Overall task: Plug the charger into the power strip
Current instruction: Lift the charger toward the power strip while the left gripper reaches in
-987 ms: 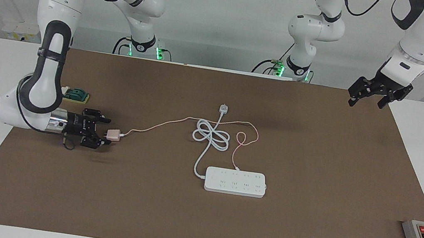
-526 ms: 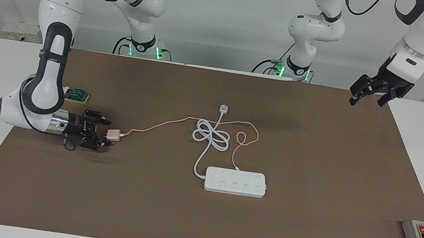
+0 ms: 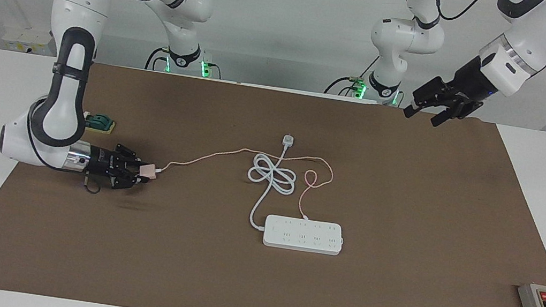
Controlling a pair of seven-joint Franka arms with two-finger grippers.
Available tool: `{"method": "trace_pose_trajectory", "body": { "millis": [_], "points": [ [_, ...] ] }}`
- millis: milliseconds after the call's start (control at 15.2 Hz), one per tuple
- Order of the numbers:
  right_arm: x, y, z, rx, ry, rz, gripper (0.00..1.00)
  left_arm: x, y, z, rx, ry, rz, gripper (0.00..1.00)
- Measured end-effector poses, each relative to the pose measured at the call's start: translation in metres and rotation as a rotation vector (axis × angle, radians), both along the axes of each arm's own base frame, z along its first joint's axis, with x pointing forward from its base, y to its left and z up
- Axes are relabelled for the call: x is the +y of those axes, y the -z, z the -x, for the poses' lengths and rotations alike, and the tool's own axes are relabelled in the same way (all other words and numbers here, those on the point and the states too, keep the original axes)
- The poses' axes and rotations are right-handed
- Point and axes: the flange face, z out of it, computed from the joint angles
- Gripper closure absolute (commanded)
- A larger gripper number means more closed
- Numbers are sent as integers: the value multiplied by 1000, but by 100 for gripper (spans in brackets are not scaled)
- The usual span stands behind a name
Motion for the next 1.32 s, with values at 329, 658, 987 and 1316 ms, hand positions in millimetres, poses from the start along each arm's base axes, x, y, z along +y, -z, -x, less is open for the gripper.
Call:
{"method": "trace_pose_trajectory", "body": {
  "millis": [329, 658, 987, 1316],
  "points": [
    [46, -50, -25, 12, 26, 49, 100, -11, 32, -32, -34, 9, 226, 0],
    [123, -122, -46, 22, 75, 40, 100, -13, 91, -52, -73, 50, 405, 0],
    [211, -174, -59, 50, 108, -12, 100, 2, 158, -44, -167, 95, 662, 0],
    [310, -198, -58, 13, 155, -15, 100, 36, 193, -38, -192, 129, 804, 0]
  ]
}}
